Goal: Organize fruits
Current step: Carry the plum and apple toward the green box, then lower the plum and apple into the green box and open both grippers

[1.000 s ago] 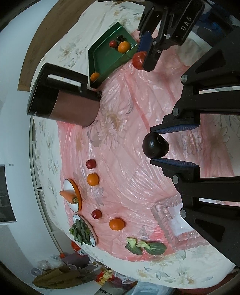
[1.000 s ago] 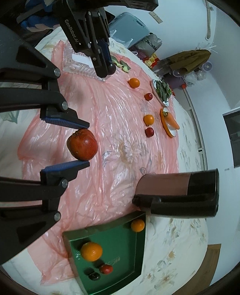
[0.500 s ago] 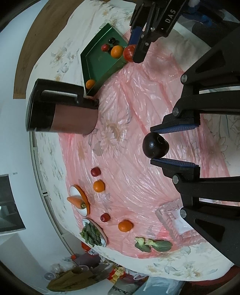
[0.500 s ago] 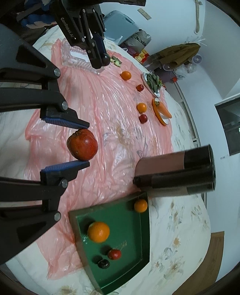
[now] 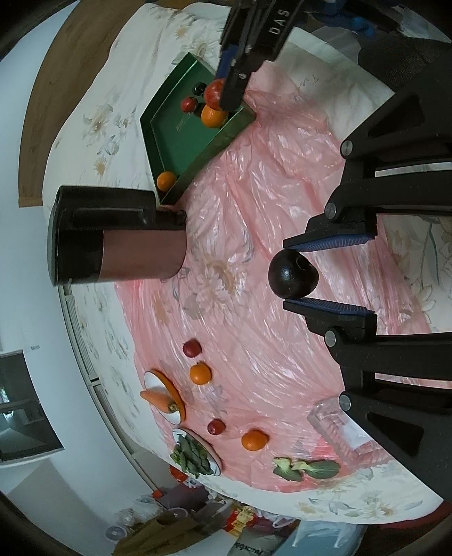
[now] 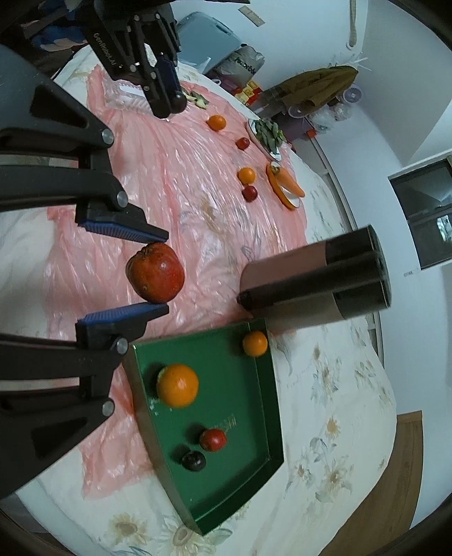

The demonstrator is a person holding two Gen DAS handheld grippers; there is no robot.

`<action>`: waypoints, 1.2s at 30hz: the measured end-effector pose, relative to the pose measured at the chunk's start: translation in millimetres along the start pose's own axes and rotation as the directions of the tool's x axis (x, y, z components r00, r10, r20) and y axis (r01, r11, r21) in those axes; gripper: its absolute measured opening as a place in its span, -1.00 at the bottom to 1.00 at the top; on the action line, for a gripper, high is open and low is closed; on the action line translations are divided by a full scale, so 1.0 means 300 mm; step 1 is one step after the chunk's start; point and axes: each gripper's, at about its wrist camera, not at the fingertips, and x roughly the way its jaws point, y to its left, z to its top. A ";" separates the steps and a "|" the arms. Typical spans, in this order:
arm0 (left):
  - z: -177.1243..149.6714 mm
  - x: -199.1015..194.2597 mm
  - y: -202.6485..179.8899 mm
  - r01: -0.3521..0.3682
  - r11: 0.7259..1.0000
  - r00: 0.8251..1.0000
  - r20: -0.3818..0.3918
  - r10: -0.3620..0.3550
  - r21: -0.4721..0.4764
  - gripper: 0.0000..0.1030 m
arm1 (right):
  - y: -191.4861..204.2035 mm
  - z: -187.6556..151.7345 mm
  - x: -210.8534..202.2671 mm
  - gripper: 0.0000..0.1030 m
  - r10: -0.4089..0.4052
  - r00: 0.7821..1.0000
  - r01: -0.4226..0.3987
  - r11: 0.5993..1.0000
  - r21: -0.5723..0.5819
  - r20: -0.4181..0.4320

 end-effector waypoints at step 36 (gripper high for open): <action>0.161 0.122 -0.268 0.094 0.989 0.995 -0.036 -0.091 0.115 -0.56 | -0.417 0.124 -0.009 -0.36 -0.163 0.986 0.157 0.979 0.128 0.039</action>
